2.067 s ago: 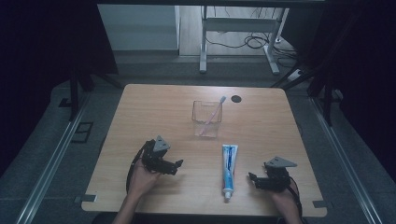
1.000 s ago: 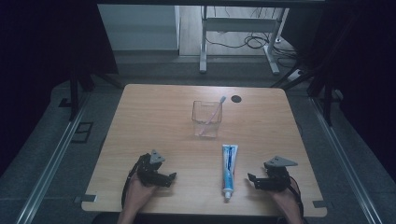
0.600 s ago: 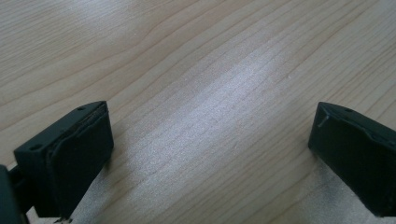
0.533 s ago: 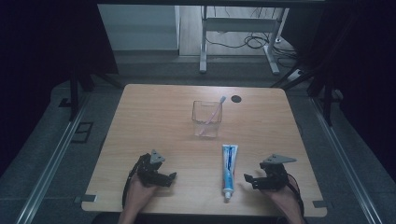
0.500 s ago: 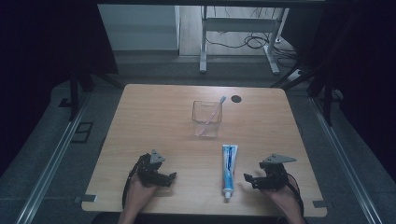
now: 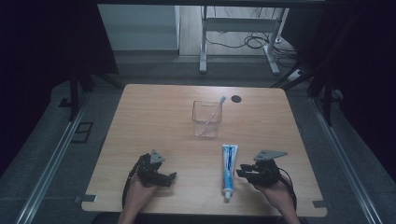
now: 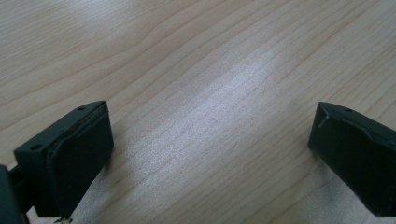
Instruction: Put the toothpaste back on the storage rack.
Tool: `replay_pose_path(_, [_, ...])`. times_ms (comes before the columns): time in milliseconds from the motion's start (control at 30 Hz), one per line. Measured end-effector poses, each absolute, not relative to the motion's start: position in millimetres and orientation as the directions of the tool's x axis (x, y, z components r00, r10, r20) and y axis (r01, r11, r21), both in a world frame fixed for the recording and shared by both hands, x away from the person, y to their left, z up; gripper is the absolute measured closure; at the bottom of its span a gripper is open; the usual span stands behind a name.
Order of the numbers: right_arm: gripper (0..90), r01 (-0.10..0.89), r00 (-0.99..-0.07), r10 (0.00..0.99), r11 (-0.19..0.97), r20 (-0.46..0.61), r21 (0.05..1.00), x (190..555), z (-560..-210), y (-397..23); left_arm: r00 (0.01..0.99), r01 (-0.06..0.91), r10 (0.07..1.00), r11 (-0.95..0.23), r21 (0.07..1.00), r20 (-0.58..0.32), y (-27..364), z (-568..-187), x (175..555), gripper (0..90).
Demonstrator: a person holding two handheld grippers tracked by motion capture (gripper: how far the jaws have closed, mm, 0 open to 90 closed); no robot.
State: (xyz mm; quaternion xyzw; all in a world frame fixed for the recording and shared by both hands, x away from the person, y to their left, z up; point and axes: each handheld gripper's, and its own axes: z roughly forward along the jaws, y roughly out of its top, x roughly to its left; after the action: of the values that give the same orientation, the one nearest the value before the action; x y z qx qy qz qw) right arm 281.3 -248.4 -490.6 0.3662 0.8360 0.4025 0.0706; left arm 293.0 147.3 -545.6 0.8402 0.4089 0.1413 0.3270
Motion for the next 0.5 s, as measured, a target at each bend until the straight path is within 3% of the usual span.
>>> replay_pose_path(67, [76.6, 0.541, -0.746, 0.642, 0.431, 0.177, 0.722, 280.8, -488.0, -238.2, 0.626, 0.595, 0.779, -0.452, 0.665, -0.030, 147.3, -545.6, 293.0, 0.2])
replay_pose_path(267, [84.8, 0.524, -0.784, 0.596, 0.481, 0.176, 0.703, 281.2, -487.9, -218.4, 0.626, 0.595, 0.779, -0.452, 0.665, -0.030, 147.4, -545.6, 293.0, 0.2])
replay_pose_path(500, [87.6, 0.511, -0.815, 0.549, 0.527, 0.187, 0.680, 282.5, -494.7, -192.6, 0.626, 0.595, 0.779, -0.452, 0.665, -0.030, 147.3, -545.6, 293.0, 0.2])
